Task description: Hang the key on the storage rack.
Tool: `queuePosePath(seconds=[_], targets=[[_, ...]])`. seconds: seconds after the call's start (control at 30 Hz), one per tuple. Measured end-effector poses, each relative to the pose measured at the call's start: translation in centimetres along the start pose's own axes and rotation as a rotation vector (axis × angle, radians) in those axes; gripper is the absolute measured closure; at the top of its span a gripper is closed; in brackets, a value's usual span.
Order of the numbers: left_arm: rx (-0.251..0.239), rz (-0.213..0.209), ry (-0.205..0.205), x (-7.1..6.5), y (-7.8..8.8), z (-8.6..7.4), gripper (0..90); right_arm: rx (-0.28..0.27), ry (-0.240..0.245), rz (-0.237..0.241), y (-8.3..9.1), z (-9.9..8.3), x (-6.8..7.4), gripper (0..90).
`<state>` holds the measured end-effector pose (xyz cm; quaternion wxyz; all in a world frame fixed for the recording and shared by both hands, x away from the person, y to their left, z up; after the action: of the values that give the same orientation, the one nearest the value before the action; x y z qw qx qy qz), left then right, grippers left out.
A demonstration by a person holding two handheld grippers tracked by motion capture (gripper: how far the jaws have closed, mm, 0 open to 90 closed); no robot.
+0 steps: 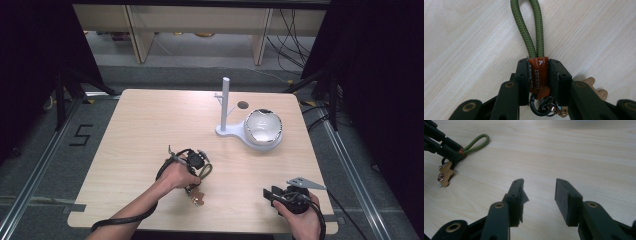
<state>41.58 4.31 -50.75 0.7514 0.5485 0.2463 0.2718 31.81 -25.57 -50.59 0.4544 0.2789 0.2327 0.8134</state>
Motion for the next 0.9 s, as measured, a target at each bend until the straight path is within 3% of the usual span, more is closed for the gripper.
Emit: queuePosePath(seconds=[0.07,0.1,0.17,0.2,0.23,0.27,0.33,0.37,0.4,0.43,0.47,0.5,0.53,0.57,0.63,0.67,0.73,0.83,0.9], targets=[[-0.018,-0.028,0.015,0.2,0.1,-0.2,70.3,0.007,0.008,-0.021,0.2,-0.2,-0.3,59.6],[-0.043,-0.038,0.03,0.3,0.1,-0.3,70.3,0.013,-0.029,-0.029,0.2,-0.3,-0.1,59.8],[-0.087,-0.051,0.038,0.5,0.3,-0.5,70.4,-0.027,0.01,-0.013,0.0,-0.3,-0.5,59.8],[-0.112,-0.064,0.038,0.5,0.4,-0.7,70.4,-0.027,-0.005,-0.025,0.0,-0.4,-0.5,59.9],[-0.18,-0.082,0.066,0.3,0.5,-0.8,70.4,-0.023,0.013,-0.041,0.1,-0.4,-0.7,59.9],[-0.22,-0.09,0.067,0.5,0.8,-0.9,70.3,-0.026,0.017,-0.035,0.1,-0.4,-0.6,59.8],[-0.277,-0.08,0.029,0.7,1.3,-1.4,70.3,-0.035,0.014,-0.039,0.0,-0.3,-0.5,59.9],[-0.319,-0.088,0.036,0.6,1.4,-1.5,70.3,-0.04,-0.03,-0.043,-0.1,-0.4,-0.1,59.8],[-0.335,-0.089,0.017,0.7,1.7,-1.8,70.3,-0.035,-0.013,-0.043,-0.1,-0.4,-0.1,59.6],[-0.388,-0.1,0.029,0.5,1.8,-1.9,70.2,-0.032,-0.007,-0.049,-0.1,-0.5,-0.1,59.6],[-0.438,-0.109,0.07,0.3,1.9,-1.9,70.3,-0.06,-0.015,-0.035,-0.4,-0.5,0.0,59.5],[-0.466,-0.113,0.074,0.3,2.1,-2.0,70.2,-0.054,0.003,-0.05,-0.5,-0.6,-0.2,59.2],[-0.493,-0.111,0.072,0.3,2.3,-2.1,70.2,-0.062,0.057,-0.066,-0.4,-0.6,-0.7,59.0],[-0.524,-0.108,0.082,0.3,2.5,-2.2,70.3,-0.072,-0.002,-0.041,-0.6,-0.7,-0.3,59.0],[-0.571,-0.111,0.085,0.3,2.9,-2.4,70.2,-0.054,0.008,-0.066,-0.6,-0.9,-0.5,58.9],[-0.594,-0.101,0.088,0.4,3.1,-2.5,70.2,-0.062,-0.009,-0.051,-0.6,-0.9,-0.4,58.9],[-0.647,-0.1,0.097,0.5,3.4,-2.7,70.2,-0.073,0.037,-0.058,-0.6,-0.9,-0.8,58.9],[-0.727,-0.109,0.115,0.6,3.8,-3.0,70.2,-0.09,0.052,-0.052,-0.7,-0.9,-1.0,58.4],[-0.752,-0.101,0.118,0.7,4.3,-3.1,70.1,-0.102,0.059,-0.06,-0.8,-1.0,-1.1,58.3]])
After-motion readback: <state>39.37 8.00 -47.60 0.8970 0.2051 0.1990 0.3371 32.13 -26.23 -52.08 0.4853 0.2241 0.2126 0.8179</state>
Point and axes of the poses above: each handheld gripper's, and its own axes: y roughly backward along the jaws, z roughly out of its top, x roughly to its left, the point moved 3 cm from there along -y, roughly forward along the jaws, and after that the axes turned 4 degrees about y, right-handed, at the moved point
